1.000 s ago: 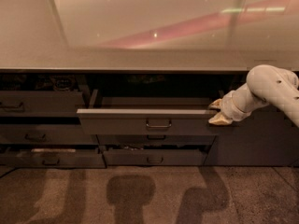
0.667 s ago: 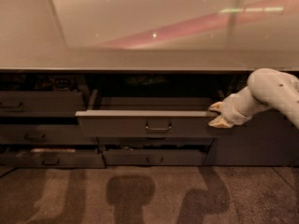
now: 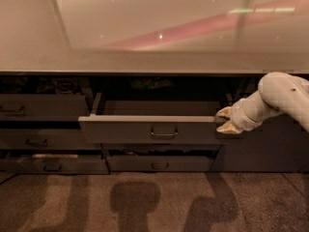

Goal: Open top drawer

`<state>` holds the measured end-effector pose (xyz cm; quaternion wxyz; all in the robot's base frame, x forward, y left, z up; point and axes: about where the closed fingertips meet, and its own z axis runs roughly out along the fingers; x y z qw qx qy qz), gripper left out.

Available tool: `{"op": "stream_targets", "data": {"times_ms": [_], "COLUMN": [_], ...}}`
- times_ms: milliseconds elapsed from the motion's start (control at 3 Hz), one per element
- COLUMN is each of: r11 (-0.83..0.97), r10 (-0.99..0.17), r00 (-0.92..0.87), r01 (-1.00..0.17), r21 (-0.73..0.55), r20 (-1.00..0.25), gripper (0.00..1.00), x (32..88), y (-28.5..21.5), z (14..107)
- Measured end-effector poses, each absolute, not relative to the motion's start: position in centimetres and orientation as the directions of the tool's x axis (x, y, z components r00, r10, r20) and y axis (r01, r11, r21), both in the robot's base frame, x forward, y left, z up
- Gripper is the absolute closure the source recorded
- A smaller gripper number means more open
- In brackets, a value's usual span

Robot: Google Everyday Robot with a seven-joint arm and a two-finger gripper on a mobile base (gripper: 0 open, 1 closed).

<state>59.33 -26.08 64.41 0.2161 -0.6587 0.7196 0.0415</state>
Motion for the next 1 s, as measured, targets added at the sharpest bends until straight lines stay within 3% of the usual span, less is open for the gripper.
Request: {"op": "stream_targets", "data": {"times_ms": [1000], "r11": [0.118], "r10": [-0.93], "r00": [-0.03], "r01": [-0.968], "r21": [-0.223], "r20": [-0.365], "gripper": [1.0], "x": [58.2], "y": [-26.1], "z": [64.4]}}
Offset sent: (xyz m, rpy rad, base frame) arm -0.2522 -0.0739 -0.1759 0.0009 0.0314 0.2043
